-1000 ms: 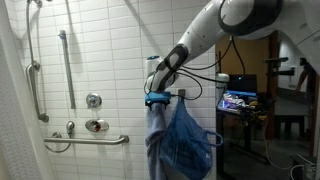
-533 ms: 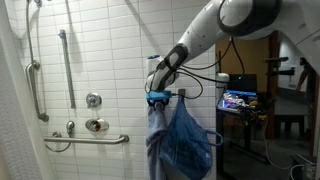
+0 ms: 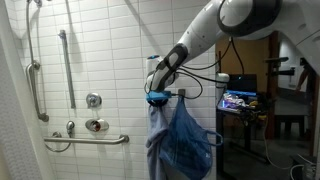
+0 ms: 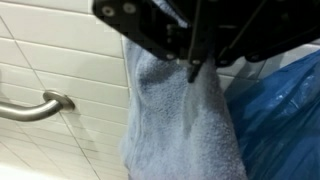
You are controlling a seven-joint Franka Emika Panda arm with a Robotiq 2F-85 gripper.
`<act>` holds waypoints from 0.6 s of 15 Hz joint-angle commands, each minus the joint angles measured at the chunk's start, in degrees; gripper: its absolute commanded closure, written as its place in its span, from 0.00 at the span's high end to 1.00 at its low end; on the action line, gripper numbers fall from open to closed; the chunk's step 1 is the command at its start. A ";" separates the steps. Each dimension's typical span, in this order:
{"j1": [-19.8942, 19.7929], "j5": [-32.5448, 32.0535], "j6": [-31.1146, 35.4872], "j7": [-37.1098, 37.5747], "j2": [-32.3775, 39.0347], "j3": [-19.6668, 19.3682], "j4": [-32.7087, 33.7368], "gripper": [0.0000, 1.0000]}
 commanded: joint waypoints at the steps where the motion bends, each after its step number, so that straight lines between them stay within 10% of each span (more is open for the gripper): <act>1: -0.61 4.12 -1.31 -4.72 -2.91 1.45 -2.82 0.01; 9: -3.61 16.81 -11.02 -20.59 -13.90 4.24 -13.02 0.01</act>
